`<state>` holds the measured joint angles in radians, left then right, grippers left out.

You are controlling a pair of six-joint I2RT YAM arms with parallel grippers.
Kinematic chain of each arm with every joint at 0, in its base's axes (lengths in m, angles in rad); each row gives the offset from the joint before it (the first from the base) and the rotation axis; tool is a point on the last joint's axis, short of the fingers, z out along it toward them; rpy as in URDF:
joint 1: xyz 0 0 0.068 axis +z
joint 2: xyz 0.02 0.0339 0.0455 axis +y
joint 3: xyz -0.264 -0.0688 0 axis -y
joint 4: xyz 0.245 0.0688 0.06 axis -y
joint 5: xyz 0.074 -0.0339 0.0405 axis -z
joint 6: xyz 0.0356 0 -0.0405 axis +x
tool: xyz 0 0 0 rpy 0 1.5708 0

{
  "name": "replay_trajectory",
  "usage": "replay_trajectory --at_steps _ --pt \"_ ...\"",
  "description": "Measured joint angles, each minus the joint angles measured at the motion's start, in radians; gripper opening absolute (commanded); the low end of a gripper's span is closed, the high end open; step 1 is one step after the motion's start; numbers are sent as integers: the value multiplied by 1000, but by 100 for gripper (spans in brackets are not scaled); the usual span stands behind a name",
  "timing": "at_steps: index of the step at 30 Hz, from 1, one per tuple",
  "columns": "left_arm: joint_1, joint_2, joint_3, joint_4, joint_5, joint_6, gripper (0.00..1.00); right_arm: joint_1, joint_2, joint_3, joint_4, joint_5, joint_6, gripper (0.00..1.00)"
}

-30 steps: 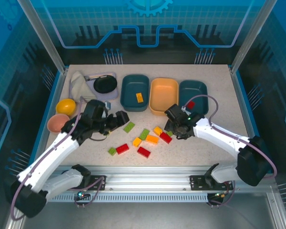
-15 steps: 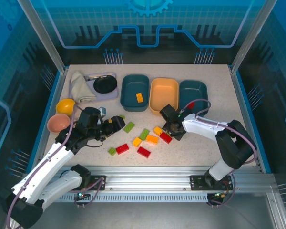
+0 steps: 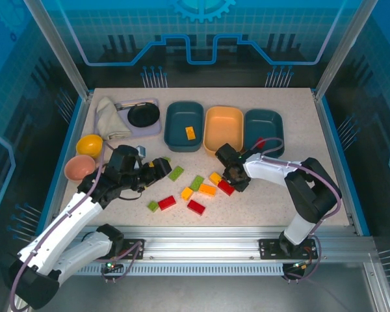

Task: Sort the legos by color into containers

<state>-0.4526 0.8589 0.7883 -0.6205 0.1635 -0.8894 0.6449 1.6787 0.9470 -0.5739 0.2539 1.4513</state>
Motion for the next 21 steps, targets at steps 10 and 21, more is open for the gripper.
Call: replay_trajectory --at_steps 10,21 --pt "0 217 236 33 32 2 89 15 -100 256 -127 106 -276 36" --pt "40 682 684 40 67 54 89 -231 405 874 -185 -40 -616 36"
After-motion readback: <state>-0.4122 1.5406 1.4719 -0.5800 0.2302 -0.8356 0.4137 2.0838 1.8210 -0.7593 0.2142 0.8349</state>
